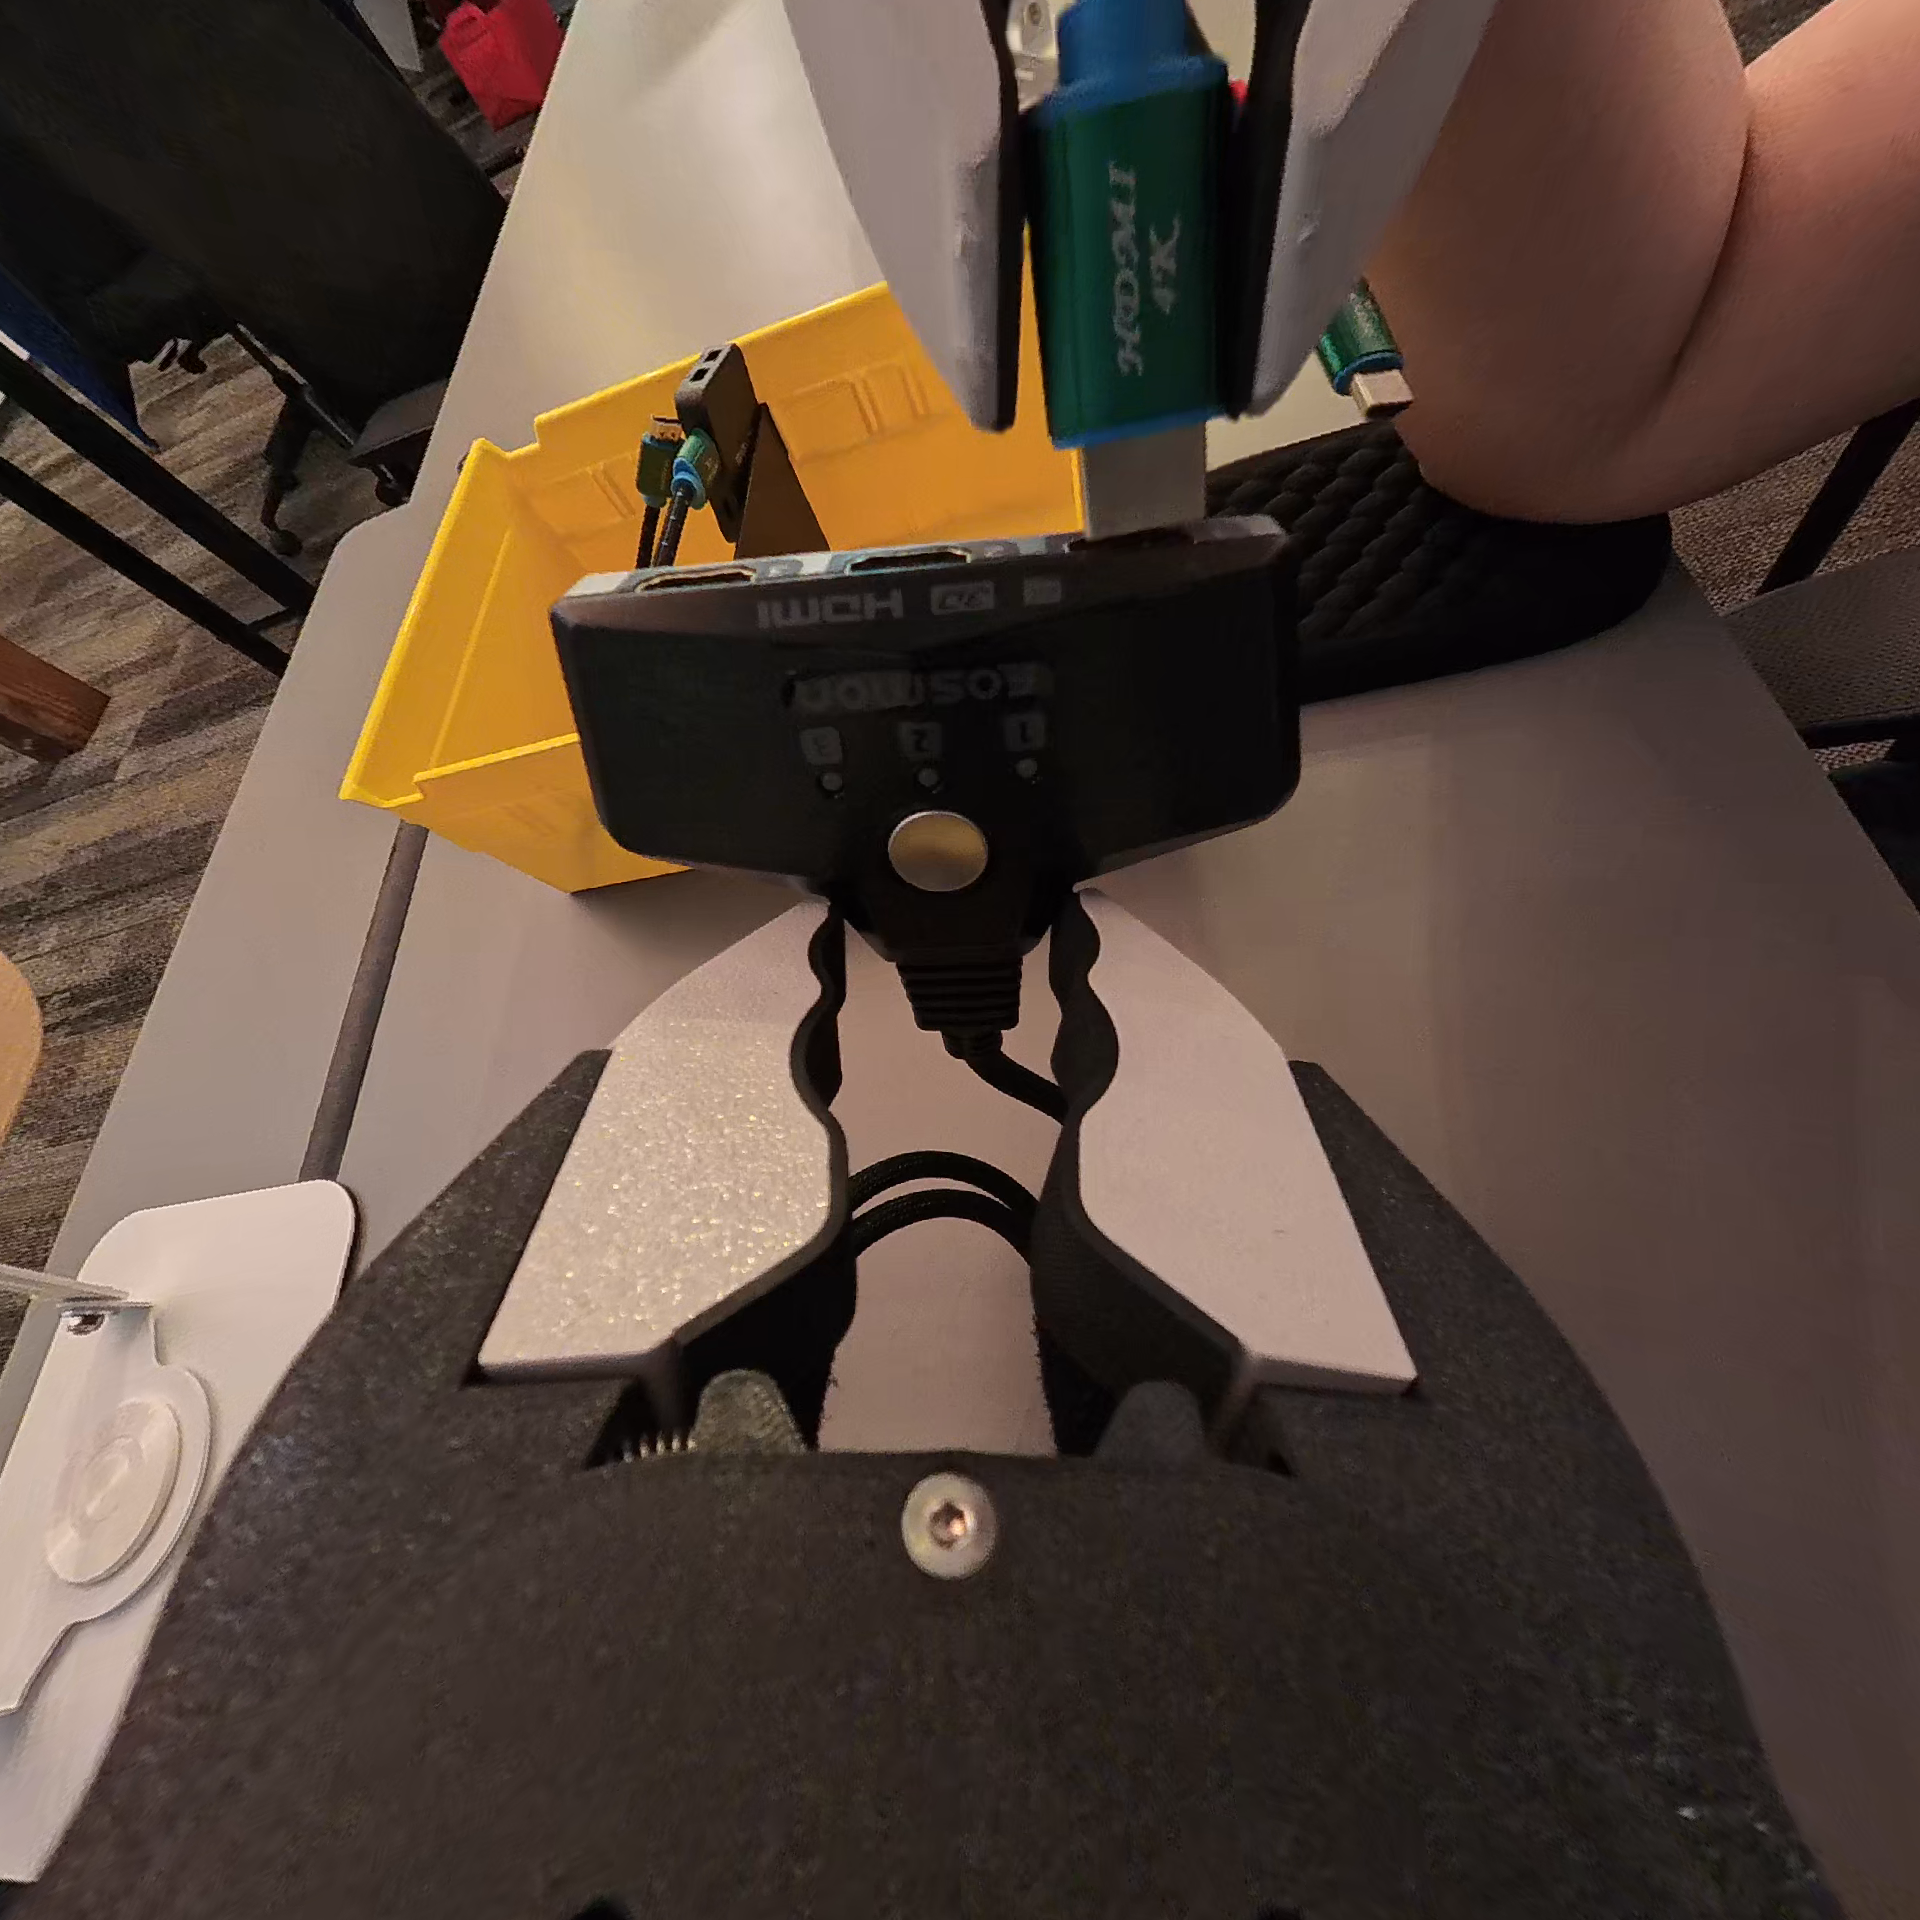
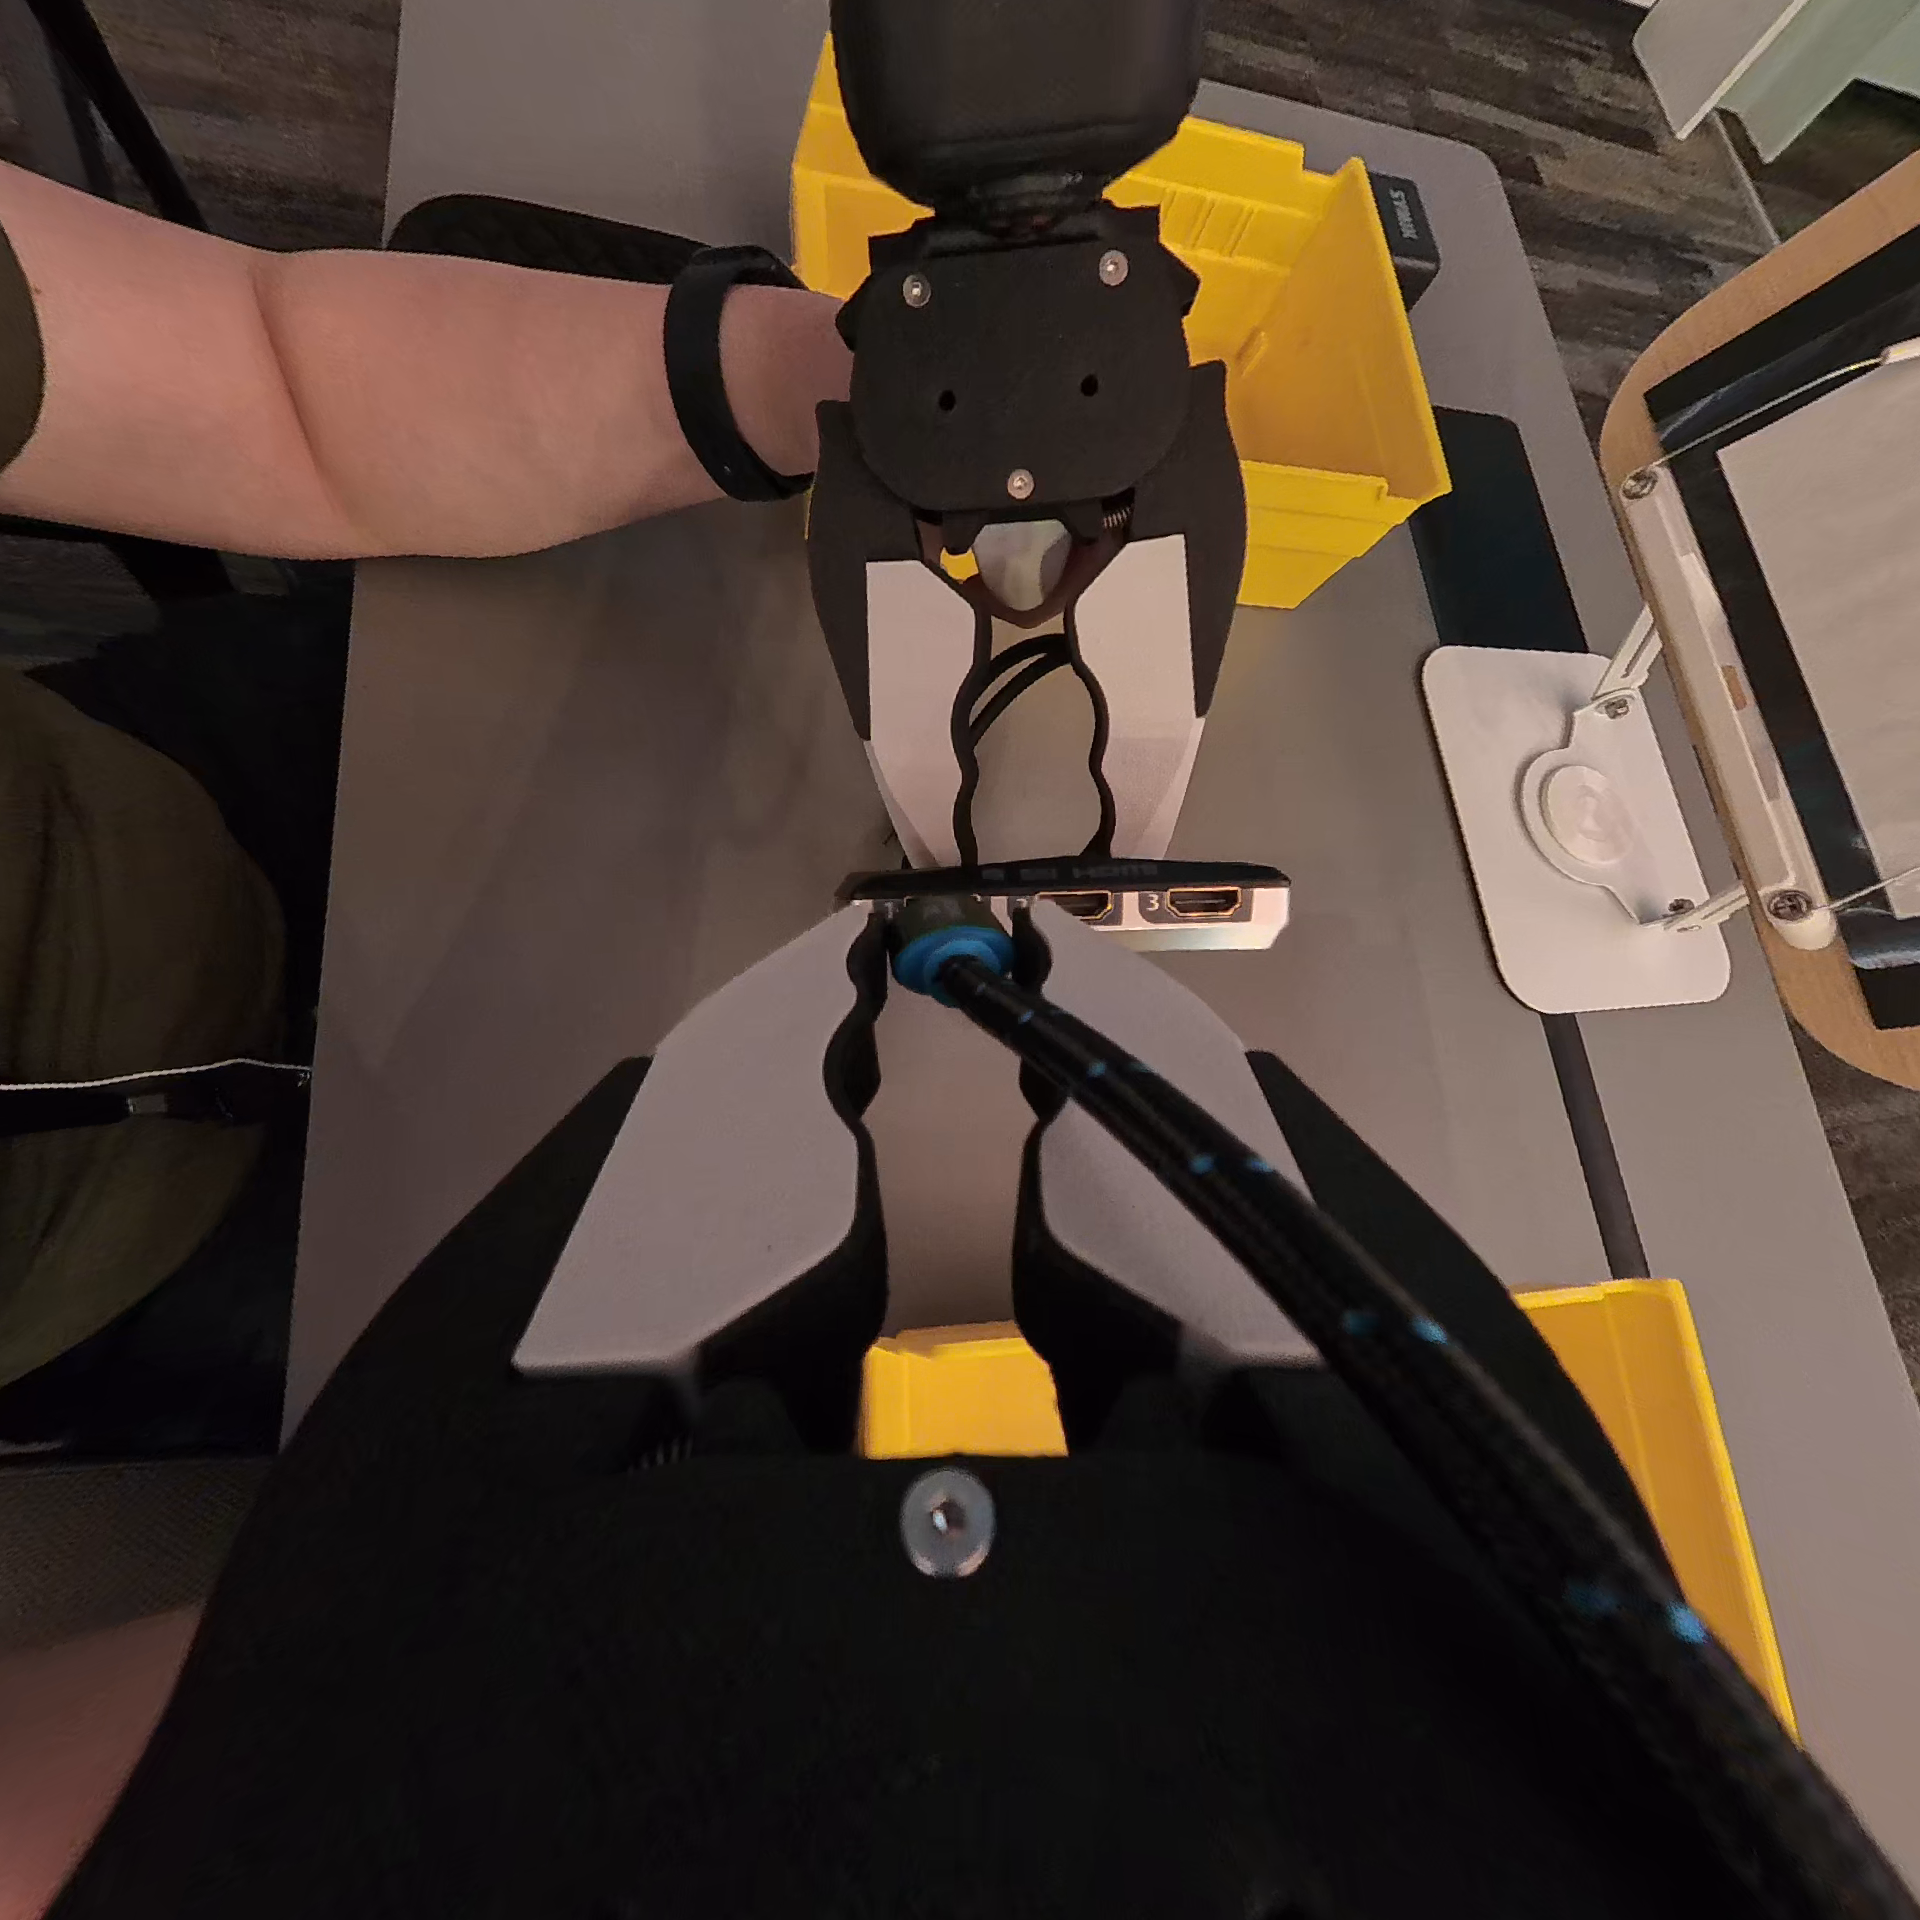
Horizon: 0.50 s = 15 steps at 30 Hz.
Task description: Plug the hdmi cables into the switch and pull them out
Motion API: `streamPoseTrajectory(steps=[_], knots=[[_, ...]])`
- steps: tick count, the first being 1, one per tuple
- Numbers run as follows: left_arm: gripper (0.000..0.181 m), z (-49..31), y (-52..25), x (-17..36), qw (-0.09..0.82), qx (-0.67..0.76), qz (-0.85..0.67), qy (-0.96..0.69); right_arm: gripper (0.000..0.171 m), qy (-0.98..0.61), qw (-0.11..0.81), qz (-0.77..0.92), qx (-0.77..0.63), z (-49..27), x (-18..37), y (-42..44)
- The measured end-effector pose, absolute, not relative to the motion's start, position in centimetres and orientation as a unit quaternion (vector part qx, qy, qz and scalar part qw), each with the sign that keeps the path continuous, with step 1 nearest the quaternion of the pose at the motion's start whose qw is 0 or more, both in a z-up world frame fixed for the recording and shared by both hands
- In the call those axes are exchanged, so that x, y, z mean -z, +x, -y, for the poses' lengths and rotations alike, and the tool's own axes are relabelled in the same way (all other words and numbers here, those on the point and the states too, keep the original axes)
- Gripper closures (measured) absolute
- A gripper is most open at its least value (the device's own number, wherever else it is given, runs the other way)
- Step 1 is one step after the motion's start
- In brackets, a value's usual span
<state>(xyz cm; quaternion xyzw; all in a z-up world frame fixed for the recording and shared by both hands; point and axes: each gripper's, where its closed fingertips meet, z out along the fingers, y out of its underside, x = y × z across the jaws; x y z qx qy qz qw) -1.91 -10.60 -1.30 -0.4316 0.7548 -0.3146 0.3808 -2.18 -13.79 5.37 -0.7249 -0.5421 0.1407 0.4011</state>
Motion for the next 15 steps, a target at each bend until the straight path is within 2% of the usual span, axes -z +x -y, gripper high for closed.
streamPoseTrajectory(steps=[15], knots=[[0.144, 10.33, -1.75, 1.19, 0.373, 0.341, -0.740, -0.444, 0.147, -0.736, 0.409, 0.524, -0.130, 13.04, -5.48, -1.93]])
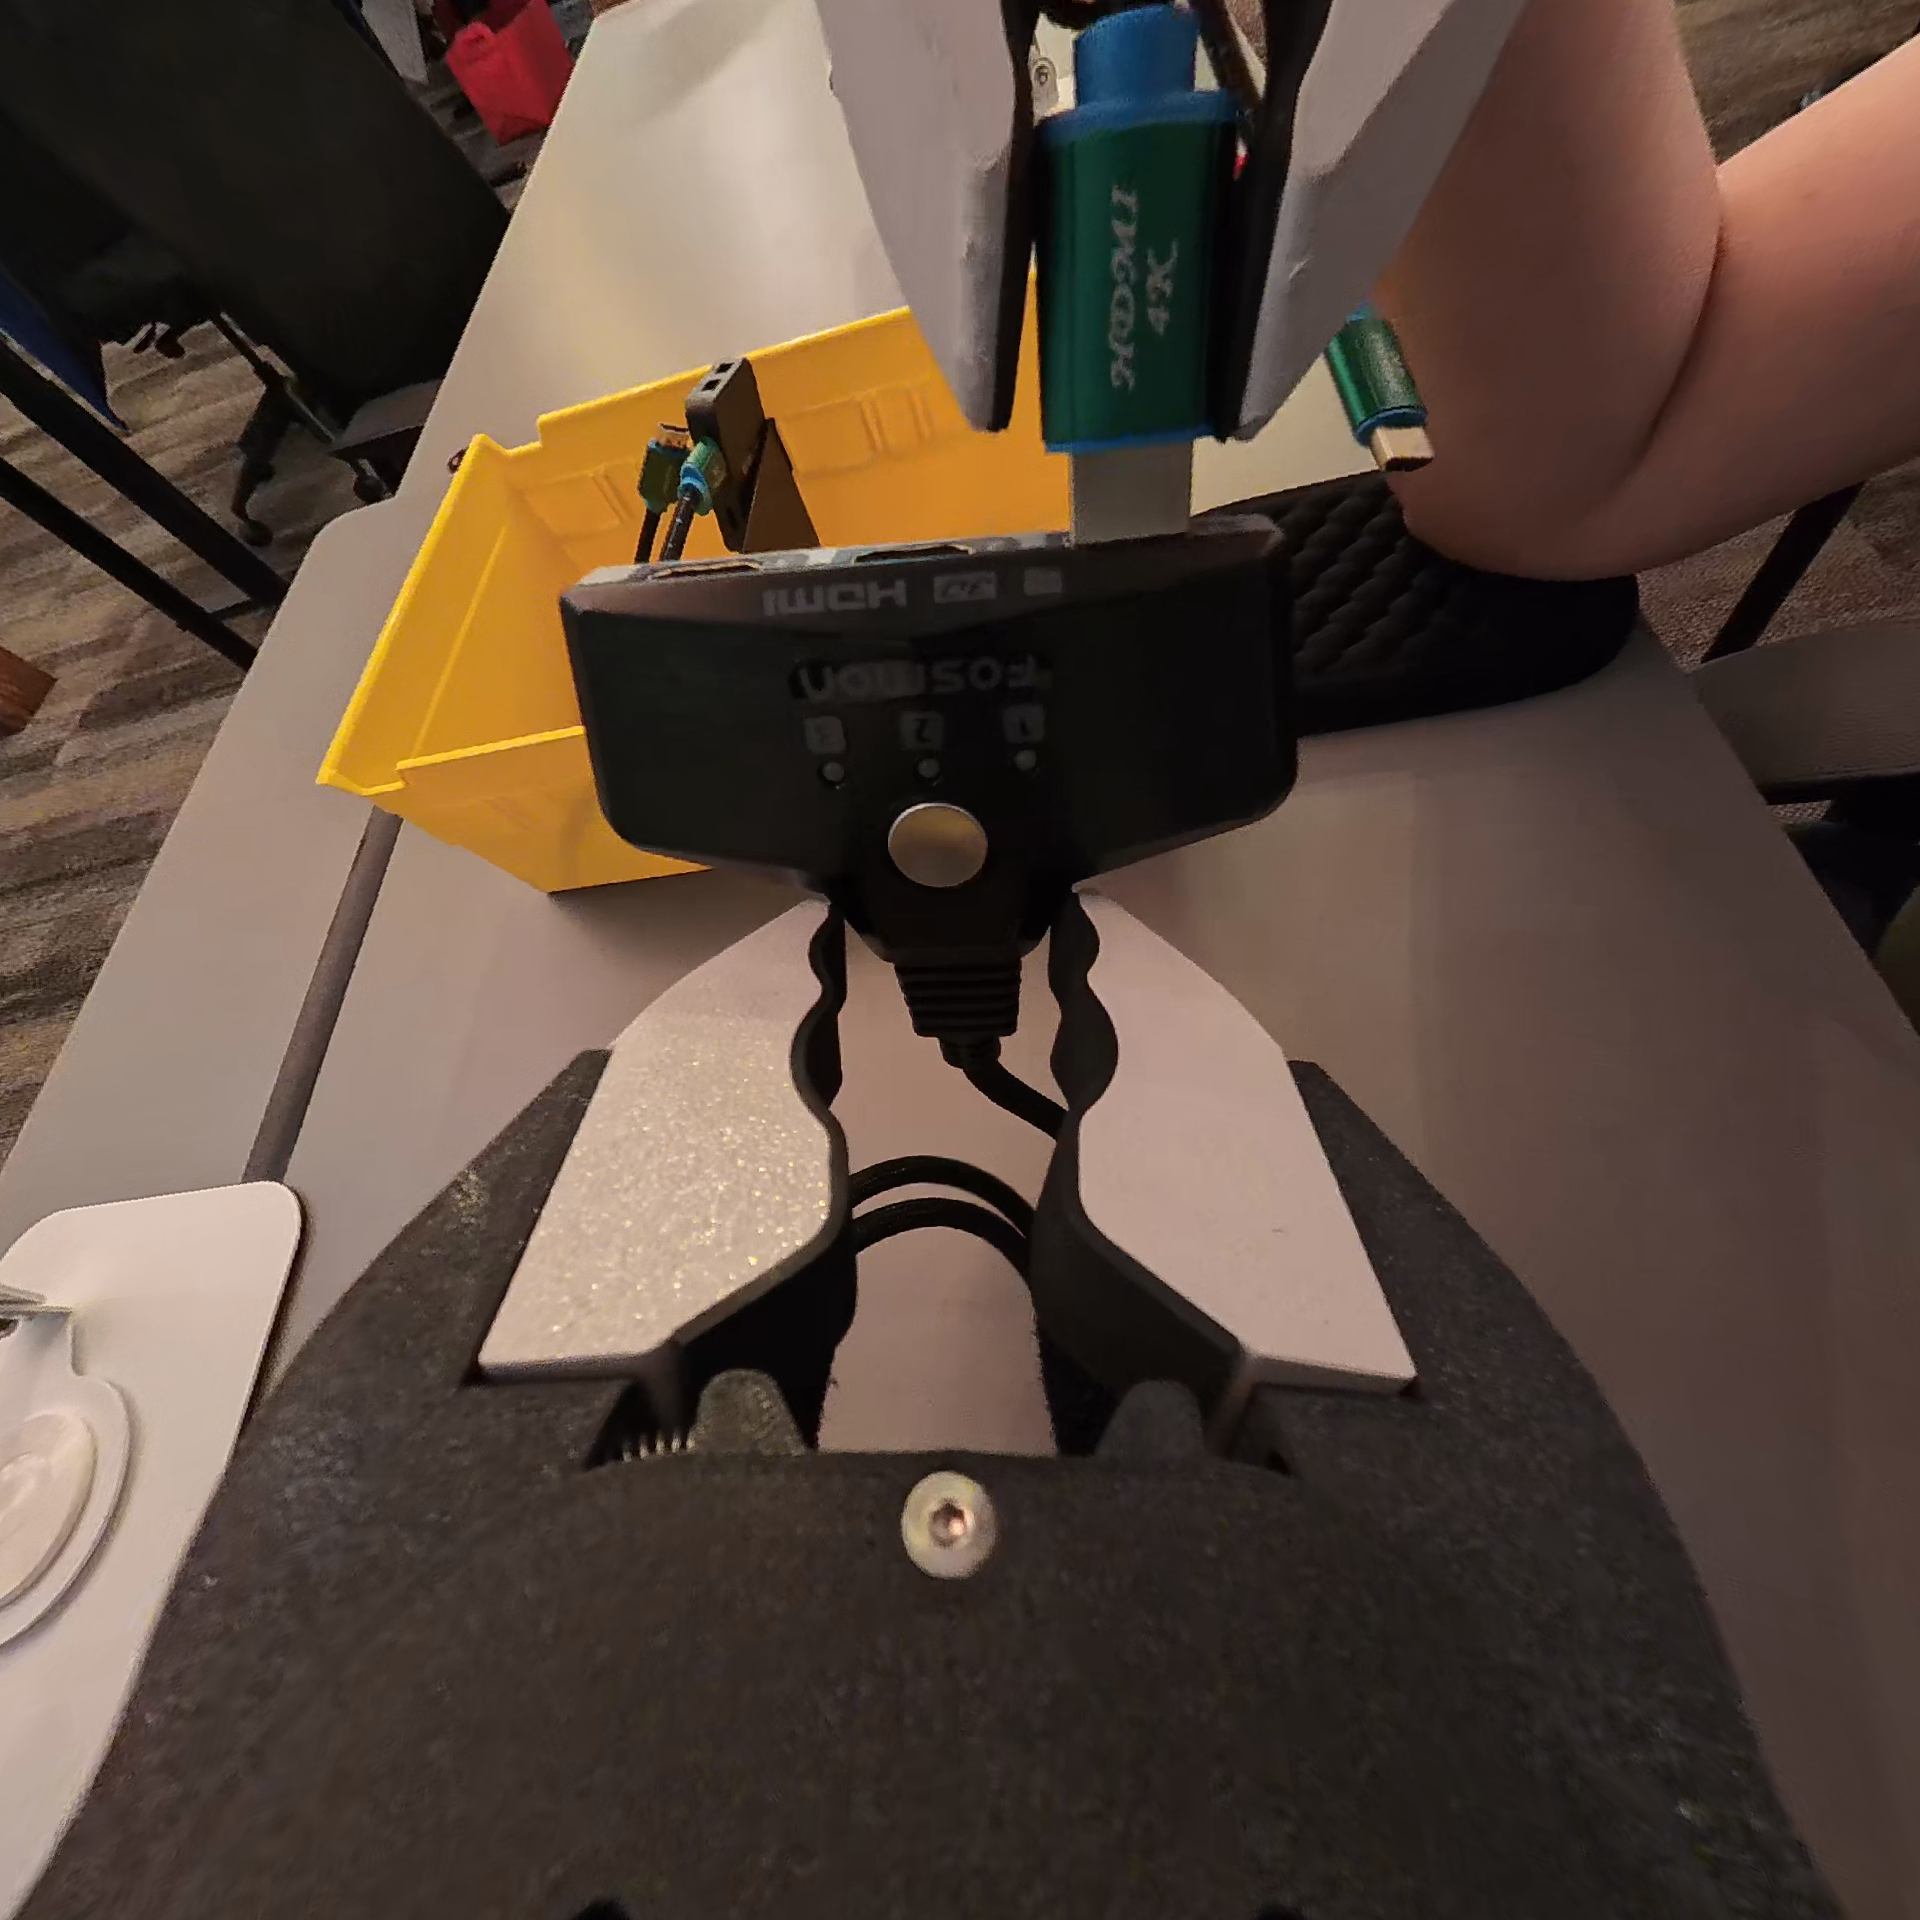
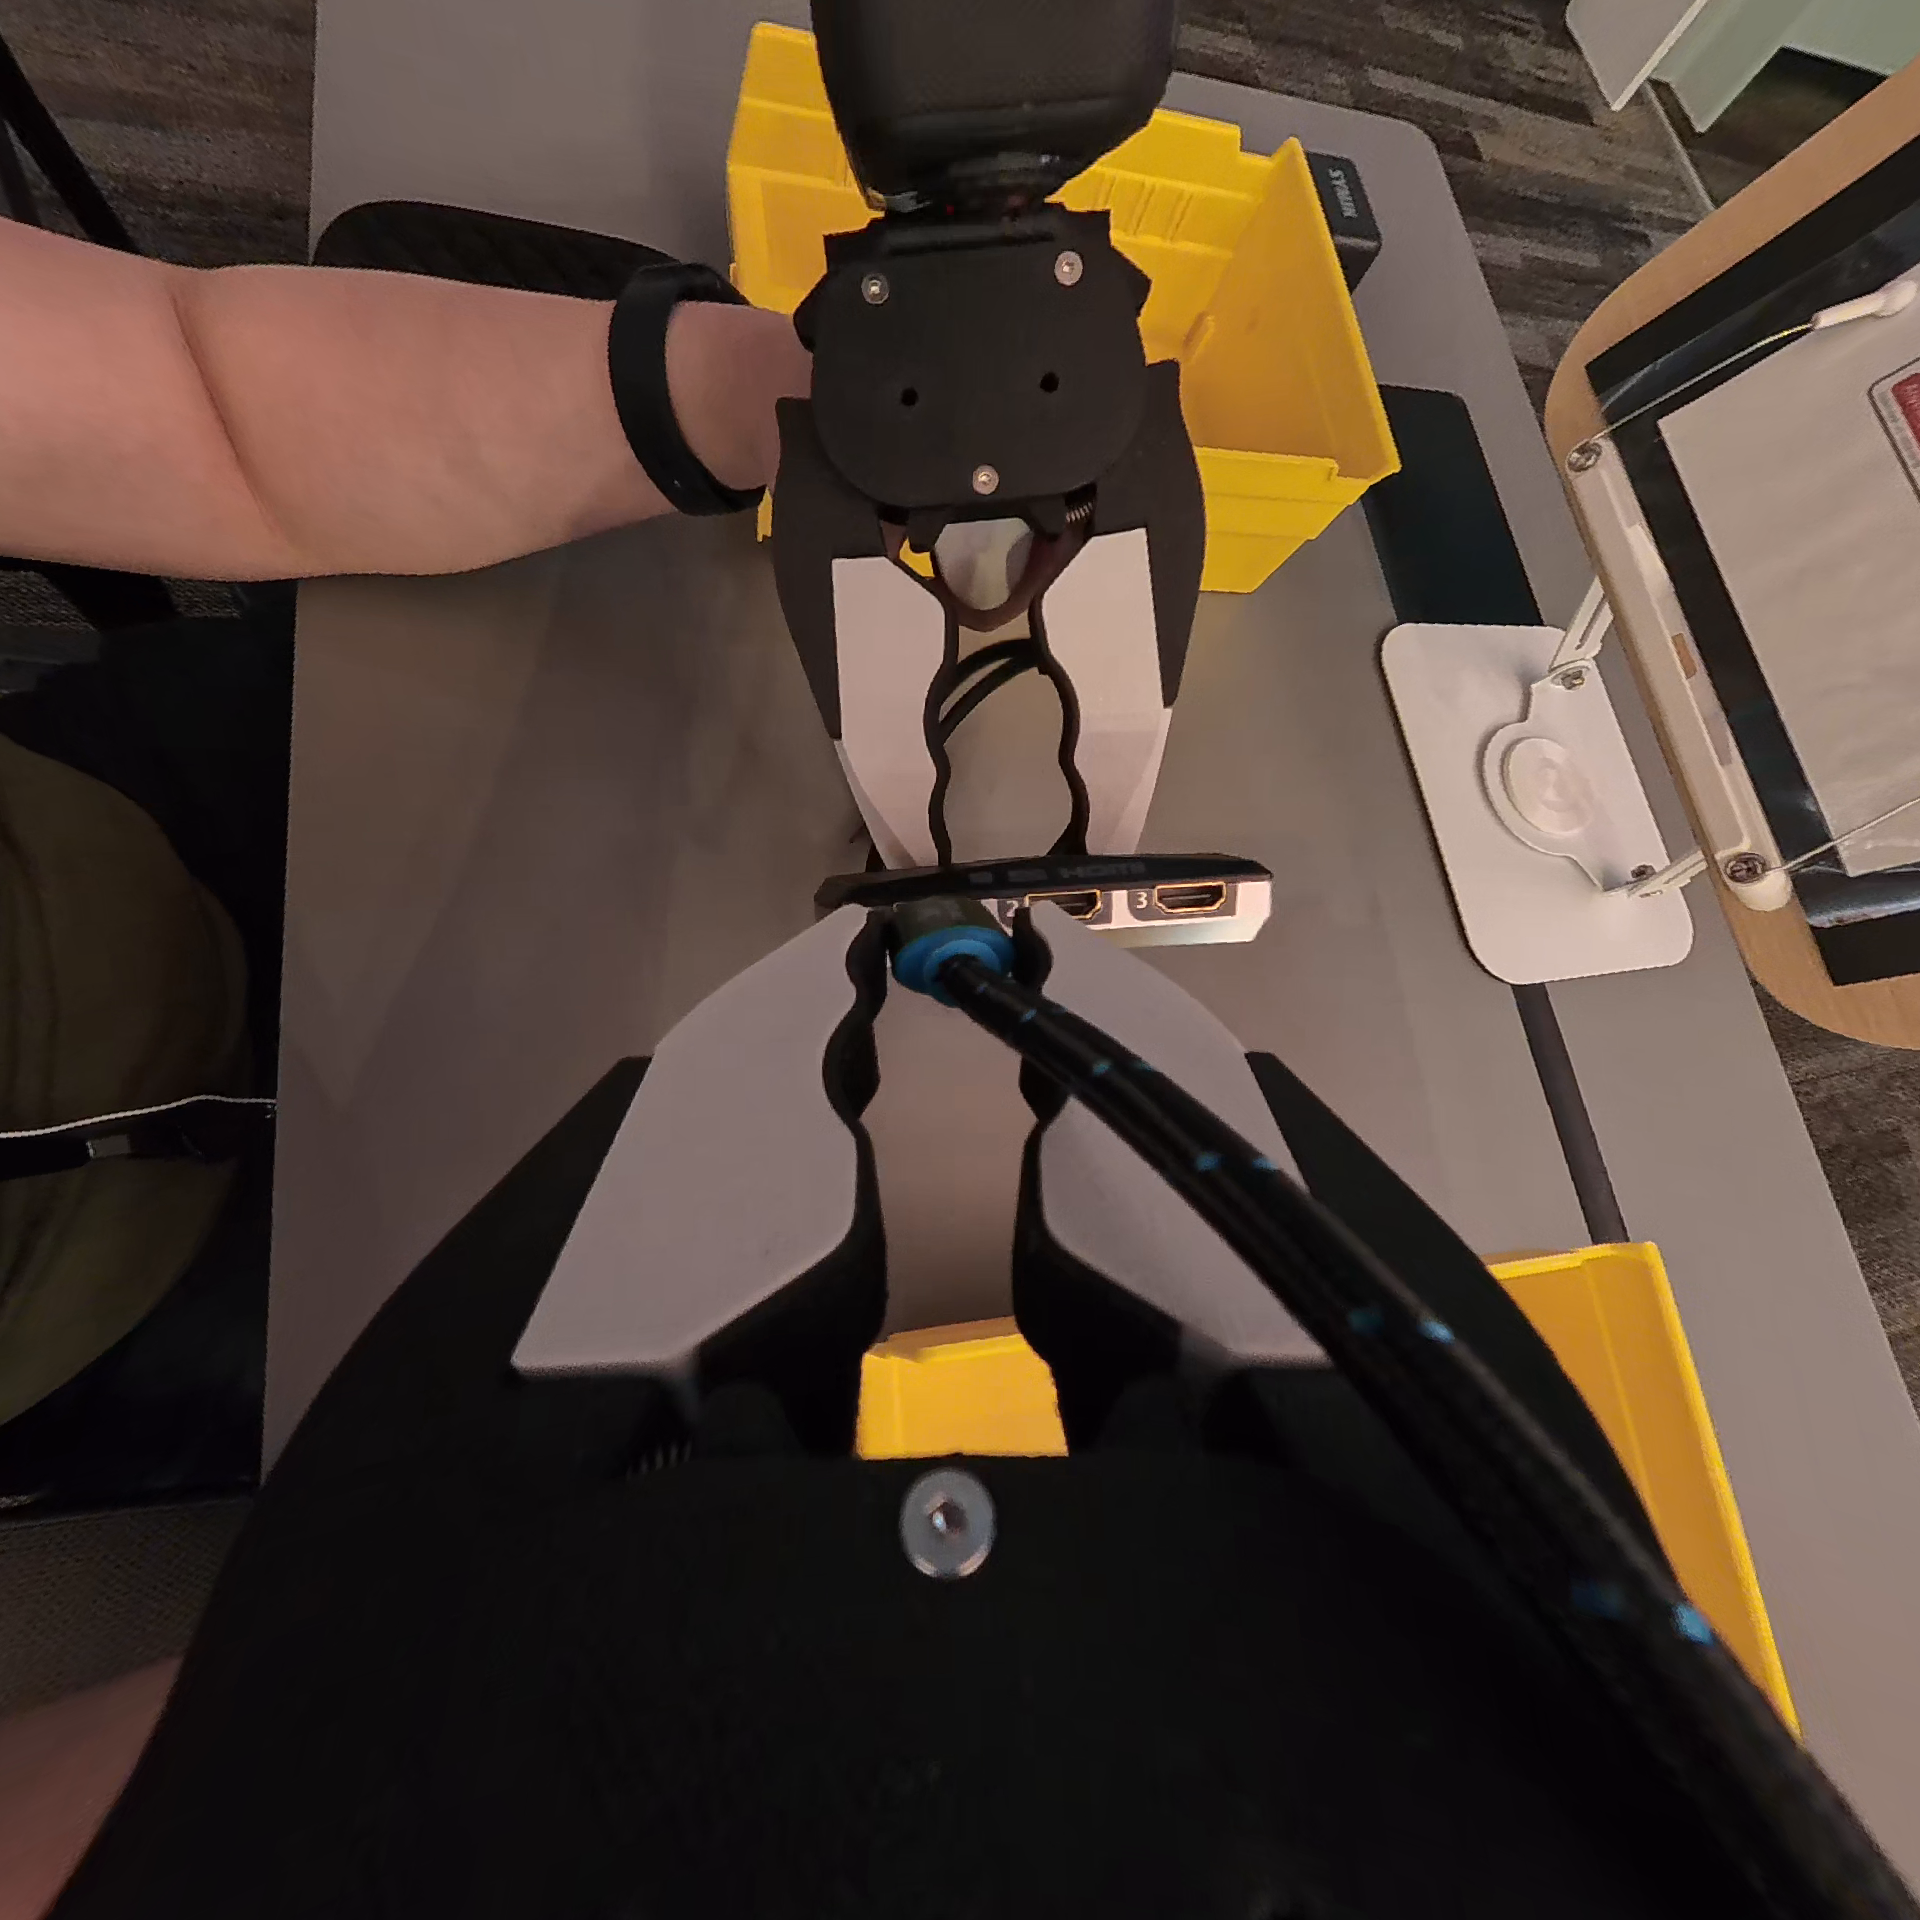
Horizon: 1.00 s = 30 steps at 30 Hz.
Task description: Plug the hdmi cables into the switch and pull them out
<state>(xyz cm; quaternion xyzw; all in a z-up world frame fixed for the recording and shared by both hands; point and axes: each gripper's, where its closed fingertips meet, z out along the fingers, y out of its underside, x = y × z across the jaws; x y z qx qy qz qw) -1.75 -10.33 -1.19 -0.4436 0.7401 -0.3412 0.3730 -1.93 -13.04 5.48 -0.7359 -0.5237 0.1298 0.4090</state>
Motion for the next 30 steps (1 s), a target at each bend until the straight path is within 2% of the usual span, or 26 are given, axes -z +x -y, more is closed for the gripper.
streamPoseTrajectory(steps=[8, 30], knots=[[0.144, 9.3, -1.3, 1.5, 0.377, 0.326, -0.727, -0.472, 0.147, -0.757, 0.399, 0.508, -0.094, 12.2, -4.8, -1.0], [0.145, 8.2, -1.5, 1.0, 0.376, 0.340, -0.698, -0.505, 0.148, -0.757, 0.400, 0.494, -0.155, 11.1, -4.5, -0.8]])
